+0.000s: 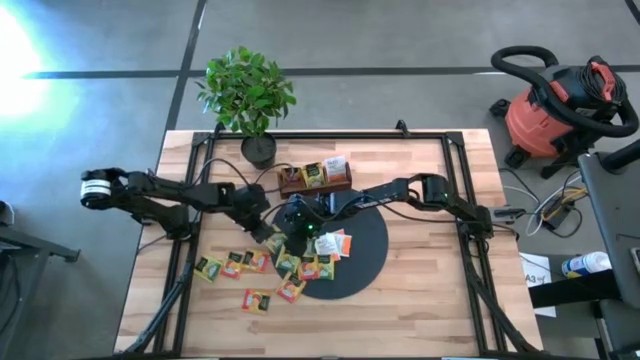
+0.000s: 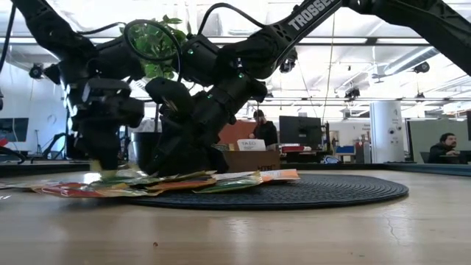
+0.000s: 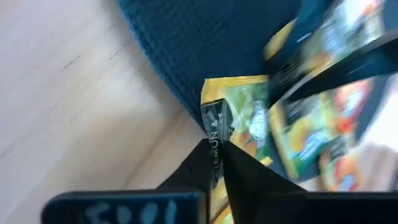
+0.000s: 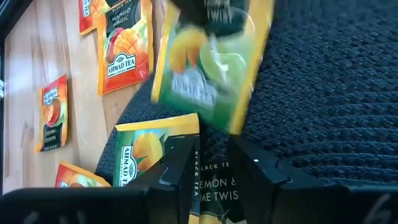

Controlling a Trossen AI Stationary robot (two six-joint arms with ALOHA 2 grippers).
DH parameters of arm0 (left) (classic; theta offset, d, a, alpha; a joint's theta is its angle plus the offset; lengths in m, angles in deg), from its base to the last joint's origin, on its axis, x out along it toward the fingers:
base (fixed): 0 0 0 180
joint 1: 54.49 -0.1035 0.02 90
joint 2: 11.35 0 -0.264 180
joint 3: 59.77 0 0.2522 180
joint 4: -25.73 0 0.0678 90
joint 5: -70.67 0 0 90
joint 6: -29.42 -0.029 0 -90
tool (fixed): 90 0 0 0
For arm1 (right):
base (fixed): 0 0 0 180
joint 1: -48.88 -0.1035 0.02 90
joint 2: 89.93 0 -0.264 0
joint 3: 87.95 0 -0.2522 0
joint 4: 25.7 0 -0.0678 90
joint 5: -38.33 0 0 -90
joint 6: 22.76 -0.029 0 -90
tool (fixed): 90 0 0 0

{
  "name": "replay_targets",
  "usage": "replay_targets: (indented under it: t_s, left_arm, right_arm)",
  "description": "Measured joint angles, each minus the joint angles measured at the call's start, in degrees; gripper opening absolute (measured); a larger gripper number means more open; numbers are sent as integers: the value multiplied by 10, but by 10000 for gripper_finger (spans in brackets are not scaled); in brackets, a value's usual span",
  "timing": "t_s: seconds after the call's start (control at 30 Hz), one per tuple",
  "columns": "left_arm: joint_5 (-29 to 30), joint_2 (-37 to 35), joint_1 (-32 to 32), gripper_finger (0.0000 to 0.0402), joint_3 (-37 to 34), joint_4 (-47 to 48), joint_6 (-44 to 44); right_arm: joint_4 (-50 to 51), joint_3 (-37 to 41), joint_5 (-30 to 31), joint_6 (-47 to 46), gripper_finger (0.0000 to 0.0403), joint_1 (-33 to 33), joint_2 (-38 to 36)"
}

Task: Pick & Place Tea
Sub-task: Put the yellow tea bag into the middle slot of the wooden organizer

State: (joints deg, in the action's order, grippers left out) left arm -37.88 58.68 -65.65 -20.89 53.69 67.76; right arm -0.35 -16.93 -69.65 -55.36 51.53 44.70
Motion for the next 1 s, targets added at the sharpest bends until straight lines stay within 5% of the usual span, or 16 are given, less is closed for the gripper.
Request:
replay_targets:
  t_s: [0.27,0.53,0.8,1.0]
  left_arm:
    - [16,-25,0,0,8,48,-25]
    - [91,-87,0,0,76,134,-51]
    - [216,-96,-4,0,234,193,-153]
    - [227,0,-45,0,318,172,-267]
  right_arm:
    - [0,1,1,0,96,0,-2]
    - [-10,1,16,24,96,1,-17]
    - [80,25,135,112,96,-2,-157]
    - [187,130,296,85,95,-12,-314]
